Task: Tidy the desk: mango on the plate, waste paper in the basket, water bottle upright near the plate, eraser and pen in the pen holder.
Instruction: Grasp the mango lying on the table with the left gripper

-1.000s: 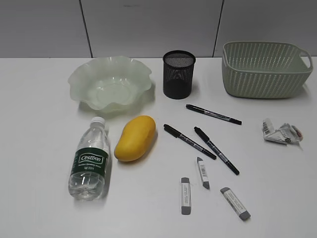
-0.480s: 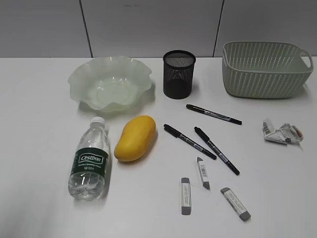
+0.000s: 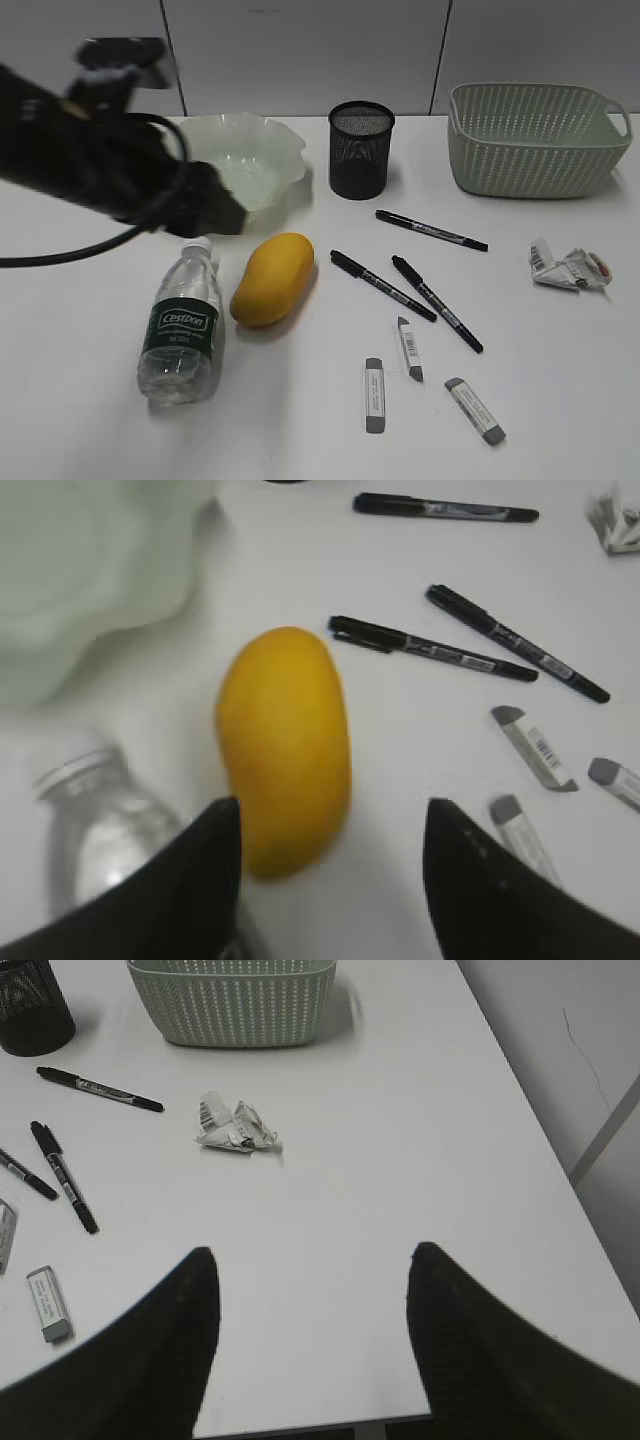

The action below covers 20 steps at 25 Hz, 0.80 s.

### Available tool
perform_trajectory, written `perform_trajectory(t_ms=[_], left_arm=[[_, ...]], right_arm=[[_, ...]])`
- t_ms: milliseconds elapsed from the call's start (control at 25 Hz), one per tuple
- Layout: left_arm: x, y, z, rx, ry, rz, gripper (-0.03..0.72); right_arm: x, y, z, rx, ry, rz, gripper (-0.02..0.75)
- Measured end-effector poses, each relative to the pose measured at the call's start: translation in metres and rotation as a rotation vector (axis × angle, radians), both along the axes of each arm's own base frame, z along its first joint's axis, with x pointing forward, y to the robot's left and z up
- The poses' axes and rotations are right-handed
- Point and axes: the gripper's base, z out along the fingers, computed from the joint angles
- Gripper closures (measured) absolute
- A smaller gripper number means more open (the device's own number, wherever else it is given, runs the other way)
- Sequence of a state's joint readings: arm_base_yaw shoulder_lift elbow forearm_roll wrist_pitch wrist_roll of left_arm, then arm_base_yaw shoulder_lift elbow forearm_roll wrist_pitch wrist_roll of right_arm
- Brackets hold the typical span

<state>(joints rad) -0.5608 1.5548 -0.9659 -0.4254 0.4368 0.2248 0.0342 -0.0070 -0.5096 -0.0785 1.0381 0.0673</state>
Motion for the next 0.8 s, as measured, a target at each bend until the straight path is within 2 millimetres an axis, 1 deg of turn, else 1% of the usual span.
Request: perform_trajectory(t_ms=[80, 160, 200, 320, 440, 560, 800], left_arm=[[0.021, -0.025, -0.014, 0.014, 0.076, -0.017, 0.182], [0.042, -0.042, -0.031, 0.043, 0.148, -0.022, 0.099], [0.05, -0.046, -0.041, 0.063, 0.18, -0.01, 0.08], [0.069, -0.051, -0.057, 0.15, 0.197, 0.031, 0.053], [0.076, -0.05, -0.066, 0.207, 0.191, 0.062, 0.05], [0.079, -0.05, -0.073, 0.218, 0.192, 0.075, 0.048], [0.079, -0.063, -0.086, 0.207, 0.182, 0.062, 0.047]], right_arm=[[0.0, 0.0, 0.0, 0.0, 0.0, 0.0, 0.262], [0.0, 0.0, 0.0, 0.0, 0.0, 0.0, 0.262], [0.0, 0.0, 0.0, 0.0, 0.0, 0.0, 0.262], [0.0, 0.0, 0.0, 0.0, 0.0, 0.0, 0.262], [0.0, 0.0, 0.0, 0.0, 0.0, 0.0, 0.262], [0.0, 0.0, 0.0, 0.0, 0.0, 0.0, 0.262], [0.0, 0.0, 0.0, 0.0, 0.0, 0.0, 0.262]])
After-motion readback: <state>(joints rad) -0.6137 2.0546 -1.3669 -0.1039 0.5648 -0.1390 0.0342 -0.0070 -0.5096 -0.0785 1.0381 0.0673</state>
